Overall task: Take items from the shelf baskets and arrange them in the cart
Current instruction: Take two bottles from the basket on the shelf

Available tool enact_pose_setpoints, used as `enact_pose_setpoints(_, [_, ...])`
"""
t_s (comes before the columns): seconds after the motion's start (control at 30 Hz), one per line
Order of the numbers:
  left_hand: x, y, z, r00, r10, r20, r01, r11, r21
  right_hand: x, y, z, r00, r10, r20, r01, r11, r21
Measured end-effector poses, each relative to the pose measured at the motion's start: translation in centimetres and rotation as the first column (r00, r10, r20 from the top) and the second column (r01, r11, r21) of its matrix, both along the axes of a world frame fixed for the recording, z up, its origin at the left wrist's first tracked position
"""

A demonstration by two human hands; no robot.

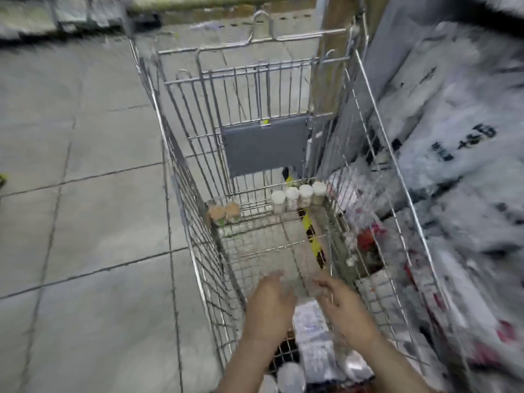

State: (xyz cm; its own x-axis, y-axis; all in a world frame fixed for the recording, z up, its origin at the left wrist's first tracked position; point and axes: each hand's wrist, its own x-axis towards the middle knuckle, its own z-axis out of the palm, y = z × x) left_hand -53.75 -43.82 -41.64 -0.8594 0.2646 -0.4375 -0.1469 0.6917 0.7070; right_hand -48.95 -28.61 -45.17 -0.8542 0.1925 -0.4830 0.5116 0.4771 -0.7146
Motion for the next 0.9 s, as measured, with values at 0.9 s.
enact_pose_setpoints(0.9, [39.1,5.9,26.5,0.810,-0.563,-0.164,0.586,0.767,0.260,56.8,3.9,32.7,0.842,-0.468,-0.267,0.530,0.809,0.255])
